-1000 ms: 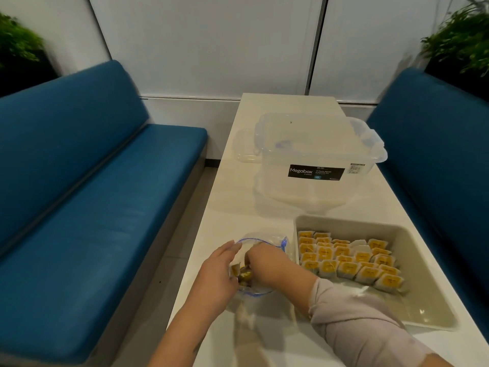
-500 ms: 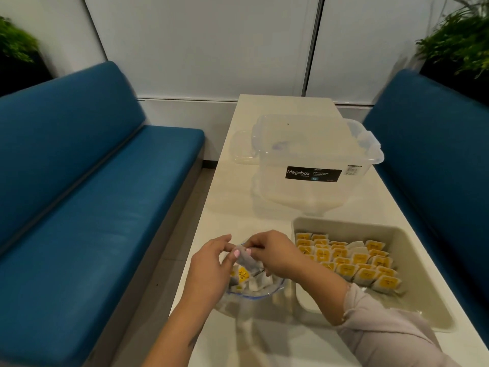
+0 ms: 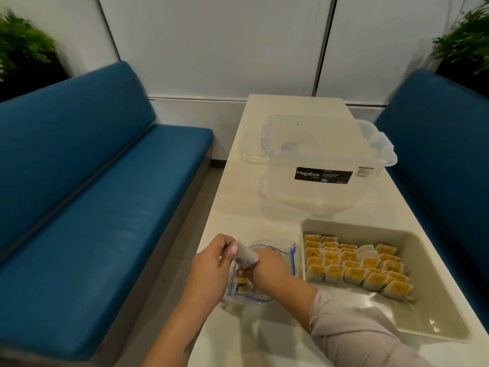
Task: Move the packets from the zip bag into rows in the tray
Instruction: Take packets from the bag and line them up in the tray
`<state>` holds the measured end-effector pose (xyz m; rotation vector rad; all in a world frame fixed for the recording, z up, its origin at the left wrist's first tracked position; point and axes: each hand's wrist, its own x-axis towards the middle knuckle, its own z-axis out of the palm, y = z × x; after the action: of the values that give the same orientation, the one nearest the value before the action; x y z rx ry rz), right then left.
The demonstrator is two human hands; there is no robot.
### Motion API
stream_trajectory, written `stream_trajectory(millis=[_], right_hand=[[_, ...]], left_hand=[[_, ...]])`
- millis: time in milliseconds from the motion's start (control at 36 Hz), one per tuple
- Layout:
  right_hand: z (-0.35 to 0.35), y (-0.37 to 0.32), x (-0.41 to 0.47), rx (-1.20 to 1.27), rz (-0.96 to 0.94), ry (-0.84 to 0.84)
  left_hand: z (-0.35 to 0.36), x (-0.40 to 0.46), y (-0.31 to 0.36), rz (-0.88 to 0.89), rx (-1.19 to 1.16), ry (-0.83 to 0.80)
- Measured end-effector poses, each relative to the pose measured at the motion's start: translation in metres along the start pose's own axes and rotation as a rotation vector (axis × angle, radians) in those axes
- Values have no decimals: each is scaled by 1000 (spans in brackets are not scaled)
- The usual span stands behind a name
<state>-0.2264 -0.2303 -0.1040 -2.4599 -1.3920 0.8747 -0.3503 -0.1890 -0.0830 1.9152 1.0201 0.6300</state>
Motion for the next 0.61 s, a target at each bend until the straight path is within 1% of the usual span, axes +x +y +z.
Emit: stream_trajectory(millis=[83,222,333,472,611], right_hand=[[-1,1,2,-54,-9,5],[-22,10,-8,-24,-80,68],[-36,23,-15,64,-99,143],[-57,38,-25,192,-98,162],[-76,50,-34,386,-104,169]], left_hand=[[1,-1,-2,-22,15,-21],[-1,0,-2,-29,-27,22],[-1,2,1,-21,-44,56],[2,6,10,10,-71,106],[7,8,18,41,-78,122]])
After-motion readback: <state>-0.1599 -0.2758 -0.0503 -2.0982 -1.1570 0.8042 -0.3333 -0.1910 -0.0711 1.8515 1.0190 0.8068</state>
